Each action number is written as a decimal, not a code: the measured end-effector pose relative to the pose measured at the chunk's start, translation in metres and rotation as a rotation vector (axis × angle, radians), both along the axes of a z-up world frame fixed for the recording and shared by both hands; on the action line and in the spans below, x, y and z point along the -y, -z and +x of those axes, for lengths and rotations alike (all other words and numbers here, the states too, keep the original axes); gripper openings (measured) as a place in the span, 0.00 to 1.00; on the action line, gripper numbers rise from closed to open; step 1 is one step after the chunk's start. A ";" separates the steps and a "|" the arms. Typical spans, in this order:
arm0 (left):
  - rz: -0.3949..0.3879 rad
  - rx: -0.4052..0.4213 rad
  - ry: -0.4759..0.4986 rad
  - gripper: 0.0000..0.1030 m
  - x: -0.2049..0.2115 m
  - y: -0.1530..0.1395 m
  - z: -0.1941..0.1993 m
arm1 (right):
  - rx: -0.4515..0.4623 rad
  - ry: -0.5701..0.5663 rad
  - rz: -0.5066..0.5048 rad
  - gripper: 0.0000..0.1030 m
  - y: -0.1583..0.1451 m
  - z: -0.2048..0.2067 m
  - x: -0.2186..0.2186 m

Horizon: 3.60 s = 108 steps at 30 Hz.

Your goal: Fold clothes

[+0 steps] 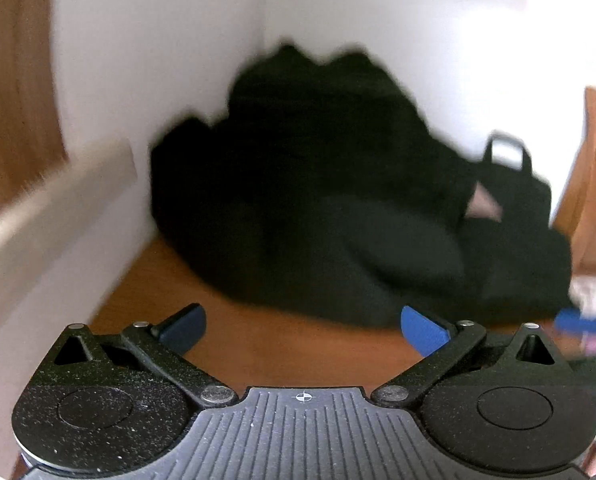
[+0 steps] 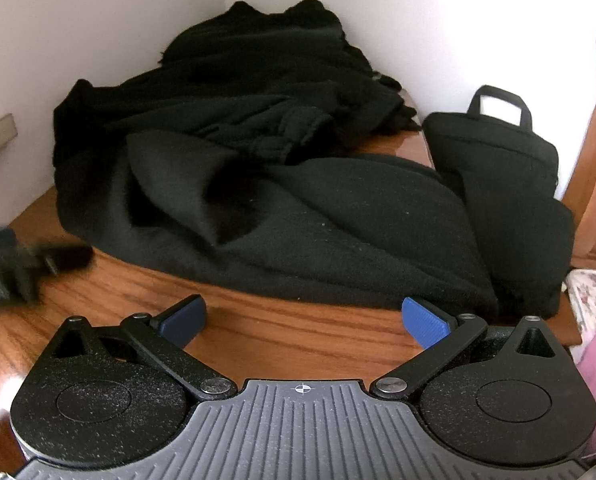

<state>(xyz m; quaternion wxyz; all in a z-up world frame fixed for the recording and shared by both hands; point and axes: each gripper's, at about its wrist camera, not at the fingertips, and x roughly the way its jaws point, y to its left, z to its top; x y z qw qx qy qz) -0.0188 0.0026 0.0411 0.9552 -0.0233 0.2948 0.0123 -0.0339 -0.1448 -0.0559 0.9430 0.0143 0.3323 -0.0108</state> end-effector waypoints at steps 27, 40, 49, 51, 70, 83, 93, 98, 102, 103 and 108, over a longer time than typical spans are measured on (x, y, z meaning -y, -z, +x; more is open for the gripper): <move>0.039 0.198 -0.045 1.00 0.032 -0.037 -0.027 | 0.019 -0.574 0.023 1.00 -0.014 -0.006 -0.009; -0.151 0.172 -0.086 0.99 0.013 -0.026 -0.019 | 0.123 -0.876 0.064 1.00 -0.079 0.046 0.065; -0.073 0.093 -0.115 0.85 0.068 -0.025 0.026 | 0.174 -0.912 -0.016 0.87 -0.081 0.151 0.133; -0.051 0.090 -0.122 0.78 0.084 -0.027 0.037 | 0.156 -0.926 -0.019 0.71 -0.074 0.172 0.146; 0.185 -0.002 -0.063 0.45 0.185 0.006 0.139 | 0.153 -1.029 -0.001 0.23 -0.052 0.243 0.204; 0.311 0.047 -0.188 0.07 0.180 -0.021 0.130 | 0.180 -1.046 -0.002 0.23 -0.059 0.233 0.213; 0.297 0.224 -0.372 0.06 0.140 -0.128 0.028 | 0.231 -1.097 0.005 0.24 -0.078 0.209 0.184; 0.298 0.288 -0.455 0.06 0.134 -0.161 -0.030 | 0.261 -1.173 0.018 0.25 -0.088 0.181 0.158; 0.304 0.332 -0.524 0.06 0.132 -0.181 -0.080 | 0.258 -1.250 0.037 0.26 -0.089 0.156 0.135; 0.303 0.344 -0.541 0.06 0.131 -0.186 -0.094 | 0.257 -1.269 0.041 0.26 -0.089 0.150 0.130; 0.323 0.359 -0.643 0.06 0.128 -0.197 -0.162 | 0.252 -1.365 0.065 0.26 -0.091 0.120 0.101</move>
